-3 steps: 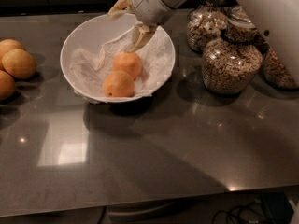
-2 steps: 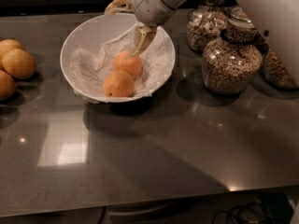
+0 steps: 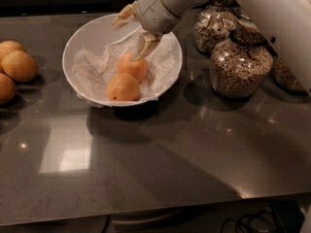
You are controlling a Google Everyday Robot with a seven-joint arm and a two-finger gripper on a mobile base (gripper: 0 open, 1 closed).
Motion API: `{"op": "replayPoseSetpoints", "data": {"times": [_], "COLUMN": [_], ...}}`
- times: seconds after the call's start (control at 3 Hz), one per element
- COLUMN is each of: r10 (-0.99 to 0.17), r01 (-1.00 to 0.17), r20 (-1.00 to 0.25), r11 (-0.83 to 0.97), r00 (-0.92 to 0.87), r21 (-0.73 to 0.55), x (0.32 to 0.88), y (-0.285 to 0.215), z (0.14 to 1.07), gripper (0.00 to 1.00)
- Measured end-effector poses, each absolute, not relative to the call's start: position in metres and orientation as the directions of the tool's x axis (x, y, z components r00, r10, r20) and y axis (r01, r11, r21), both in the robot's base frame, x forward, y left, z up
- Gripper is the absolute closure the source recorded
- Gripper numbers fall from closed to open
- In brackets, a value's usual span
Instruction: Pick orange from white bowl
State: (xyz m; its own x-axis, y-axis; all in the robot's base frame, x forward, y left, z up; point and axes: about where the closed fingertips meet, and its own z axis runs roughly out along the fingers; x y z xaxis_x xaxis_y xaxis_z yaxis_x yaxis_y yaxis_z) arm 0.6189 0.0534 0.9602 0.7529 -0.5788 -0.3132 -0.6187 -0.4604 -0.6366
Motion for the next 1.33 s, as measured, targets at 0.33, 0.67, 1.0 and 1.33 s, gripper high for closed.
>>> {"op": "replayPoseSetpoints", "data": {"times": [0.33,0.67,1.0,1.33], "r10": [-0.587,-0.607,-0.614,-0.610], "r01": [-0.623,-0.626,-0.613,-0.593], "r20": [-0.299,-0.269,-0.223,-0.182], "r11": [-0.485,-0.511,-0.549,-0.585], "r00": [0.752,0.748,0.757,0.771], "r21": [-0.614,-0.589,-0.568,-0.553], "x": [0.620,0.623,0.630,0.640], "y": [0.045,0.033,0.026,0.021], "z": [0.938,0.923,0.917,0.910], "gripper": [0.39,0.32,0.24,0.22]}}
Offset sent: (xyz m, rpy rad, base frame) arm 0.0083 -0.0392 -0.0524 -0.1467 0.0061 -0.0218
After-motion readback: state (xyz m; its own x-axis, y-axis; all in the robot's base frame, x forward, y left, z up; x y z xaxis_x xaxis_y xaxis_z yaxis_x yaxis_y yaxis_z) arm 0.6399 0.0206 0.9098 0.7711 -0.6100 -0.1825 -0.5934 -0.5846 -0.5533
